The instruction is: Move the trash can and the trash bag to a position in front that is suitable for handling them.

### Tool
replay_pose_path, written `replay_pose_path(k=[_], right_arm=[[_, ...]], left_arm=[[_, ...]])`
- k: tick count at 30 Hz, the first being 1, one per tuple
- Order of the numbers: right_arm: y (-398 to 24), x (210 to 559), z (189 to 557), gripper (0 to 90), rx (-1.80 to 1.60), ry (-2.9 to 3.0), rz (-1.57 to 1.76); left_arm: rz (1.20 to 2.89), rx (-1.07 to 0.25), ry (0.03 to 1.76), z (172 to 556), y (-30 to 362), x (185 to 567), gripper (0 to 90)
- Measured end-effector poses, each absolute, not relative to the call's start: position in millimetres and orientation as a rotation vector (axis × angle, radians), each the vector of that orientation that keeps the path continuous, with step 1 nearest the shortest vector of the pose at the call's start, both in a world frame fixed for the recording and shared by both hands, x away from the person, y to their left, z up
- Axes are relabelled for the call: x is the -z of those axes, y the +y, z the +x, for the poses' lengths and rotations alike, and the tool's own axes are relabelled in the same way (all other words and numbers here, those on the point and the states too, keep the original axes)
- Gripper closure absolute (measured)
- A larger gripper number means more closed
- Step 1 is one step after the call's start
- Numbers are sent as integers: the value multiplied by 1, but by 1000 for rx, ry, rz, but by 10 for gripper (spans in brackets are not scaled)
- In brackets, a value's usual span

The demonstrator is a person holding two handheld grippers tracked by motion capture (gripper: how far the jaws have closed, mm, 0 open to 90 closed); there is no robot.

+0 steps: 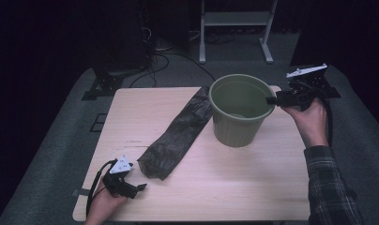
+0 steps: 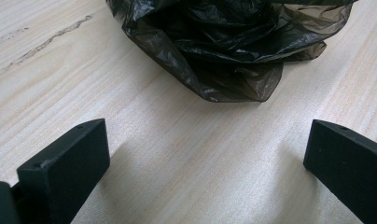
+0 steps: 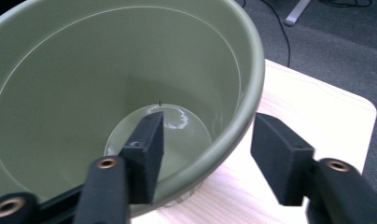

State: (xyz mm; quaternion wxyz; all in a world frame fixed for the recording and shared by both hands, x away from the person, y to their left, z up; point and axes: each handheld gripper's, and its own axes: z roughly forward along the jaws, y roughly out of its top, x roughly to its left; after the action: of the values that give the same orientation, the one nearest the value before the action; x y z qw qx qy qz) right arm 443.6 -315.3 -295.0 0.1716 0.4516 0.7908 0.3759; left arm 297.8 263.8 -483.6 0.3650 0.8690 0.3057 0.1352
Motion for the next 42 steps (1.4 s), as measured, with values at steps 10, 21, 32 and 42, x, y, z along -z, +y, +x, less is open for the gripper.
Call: replay_pose_path(k=[10,21,32,42], right_arm=[[-313,295,449,574,-999,2236,1305],[-304,294,450,743,-1024,2255,1272],[-289,293,449,804,-1030,2346,1177],[-280,295,442,806,-1064,2348,1152]], left_arm=[[2235,-346,782,298,264,484,0],[2240,-346,778,298,263,483,0],[2242,-347,775,299,263,483,0],[2242,-343,773,300,262,483,0]])
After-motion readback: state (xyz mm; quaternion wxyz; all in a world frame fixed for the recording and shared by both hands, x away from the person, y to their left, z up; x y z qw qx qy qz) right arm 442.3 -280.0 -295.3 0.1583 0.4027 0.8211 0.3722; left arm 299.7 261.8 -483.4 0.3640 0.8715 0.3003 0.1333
